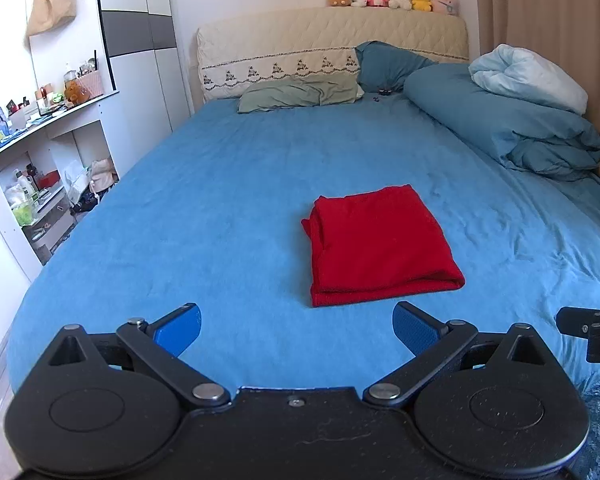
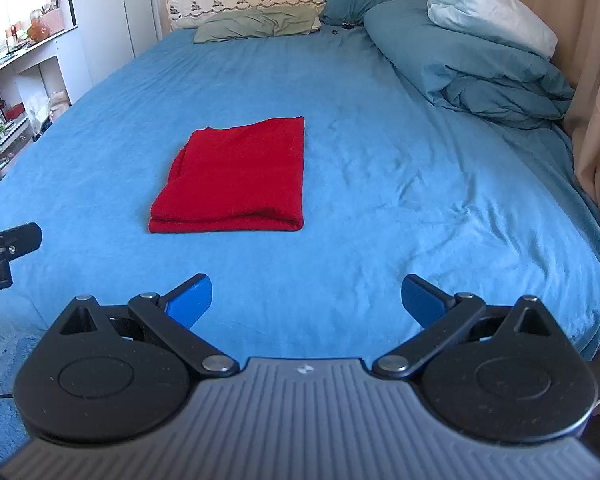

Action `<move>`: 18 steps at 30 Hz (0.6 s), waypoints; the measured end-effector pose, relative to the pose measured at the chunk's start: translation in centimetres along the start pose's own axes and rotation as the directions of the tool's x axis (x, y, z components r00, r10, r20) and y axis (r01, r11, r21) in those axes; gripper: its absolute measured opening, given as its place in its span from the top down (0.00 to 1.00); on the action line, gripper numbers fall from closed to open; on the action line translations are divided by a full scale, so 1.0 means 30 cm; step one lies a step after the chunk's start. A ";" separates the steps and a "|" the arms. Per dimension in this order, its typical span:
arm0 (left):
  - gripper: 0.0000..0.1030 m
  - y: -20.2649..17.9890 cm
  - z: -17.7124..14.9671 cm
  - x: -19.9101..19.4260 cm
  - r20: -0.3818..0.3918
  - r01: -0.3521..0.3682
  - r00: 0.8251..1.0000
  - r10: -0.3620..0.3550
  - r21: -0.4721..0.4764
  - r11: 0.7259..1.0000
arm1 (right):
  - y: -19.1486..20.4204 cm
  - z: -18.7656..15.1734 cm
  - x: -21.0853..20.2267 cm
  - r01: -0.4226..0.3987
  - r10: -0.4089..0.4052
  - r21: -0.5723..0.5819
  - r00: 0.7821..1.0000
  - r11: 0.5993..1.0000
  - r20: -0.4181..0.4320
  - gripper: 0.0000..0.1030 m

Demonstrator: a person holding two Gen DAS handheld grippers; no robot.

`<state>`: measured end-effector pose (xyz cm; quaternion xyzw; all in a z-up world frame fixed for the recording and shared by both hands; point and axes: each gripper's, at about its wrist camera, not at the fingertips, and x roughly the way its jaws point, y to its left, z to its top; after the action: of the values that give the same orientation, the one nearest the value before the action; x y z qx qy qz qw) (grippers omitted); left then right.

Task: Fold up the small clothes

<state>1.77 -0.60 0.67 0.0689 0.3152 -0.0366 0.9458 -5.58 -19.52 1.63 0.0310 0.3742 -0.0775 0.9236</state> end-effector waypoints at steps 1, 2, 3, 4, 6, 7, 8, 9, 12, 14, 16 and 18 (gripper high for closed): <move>0.00 0.000 -0.001 -0.001 -0.002 0.001 1.000 -0.001 0.001 1.000 | 0.002 0.000 0.000 0.000 0.000 0.000 1.000 1.000 -0.001 0.00; 0.00 0.000 -0.001 -0.001 -0.002 0.002 1.000 -0.002 0.001 1.000 | 0.002 -0.002 0.001 -0.001 0.001 -0.001 1.000 1.000 -0.002 0.00; 0.00 -0.001 0.000 -0.001 -0.003 0.002 1.000 -0.002 0.000 1.000 | 0.002 -0.001 0.001 -0.002 0.002 0.000 1.000 1.000 -0.004 0.00; 0.00 0.000 0.003 -0.001 -0.003 0.004 1.000 -0.004 0.000 1.000 | 0.004 -0.001 0.001 -0.002 0.002 0.001 1.000 1.000 -0.004 0.00; 0.00 0.002 0.009 -0.002 0.000 0.004 1.000 -0.004 0.000 1.000 | 0.007 -0.002 0.000 -0.003 0.003 0.001 1.000 1.000 -0.004 0.00; 0.00 0.000 0.009 -0.003 0.001 0.004 1.000 -0.004 0.000 1.000 | 0.008 -0.002 0.000 -0.003 0.003 0.003 1.000 1.000 -0.005 0.00; 0.00 0.000 0.010 -0.003 0.002 0.006 1.000 -0.006 0.000 1.000 | 0.009 -0.003 0.000 -0.004 0.004 0.004 1.000 1.000 -0.005 0.00; 0.00 -0.001 0.009 -0.003 0.003 0.007 1.000 -0.007 0.000 1.000 | 0.013 -0.003 -0.001 -0.003 0.003 0.005 1.000 1.000 -0.004 0.00; 0.00 -0.002 0.007 -0.003 0.003 0.009 1.000 -0.009 -0.003 1.000 | 0.013 -0.003 -0.002 0.000 0.000 0.003 1.000 1.000 -0.002 0.00; 0.00 -0.002 0.006 -0.005 0.003 0.012 1.000 -0.012 -0.005 1.000 | 0.014 -0.003 -0.002 0.002 -0.002 0.003 1.000 1.000 -0.002 0.00; 0.00 -0.001 0.005 -0.006 0.003 0.011 1.000 -0.011 -0.005 1.000 | 0.012 -0.003 -0.003 0.003 -0.002 0.003 1.000 1.000 -0.002 0.00; 0.00 0.001 0.005 -0.006 0.004 0.012 1.000 -0.012 -0.005 1.000 | 0.010 -0.002 -0.002 0.002 -0.002 0.003 1.000 1.000 -0.002 0.00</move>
<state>1.71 -0.60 0.89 0.0647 0.3136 -0.0415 0.9464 -5.63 -19.21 1.63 0.0320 0.3750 -0.0788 0.9231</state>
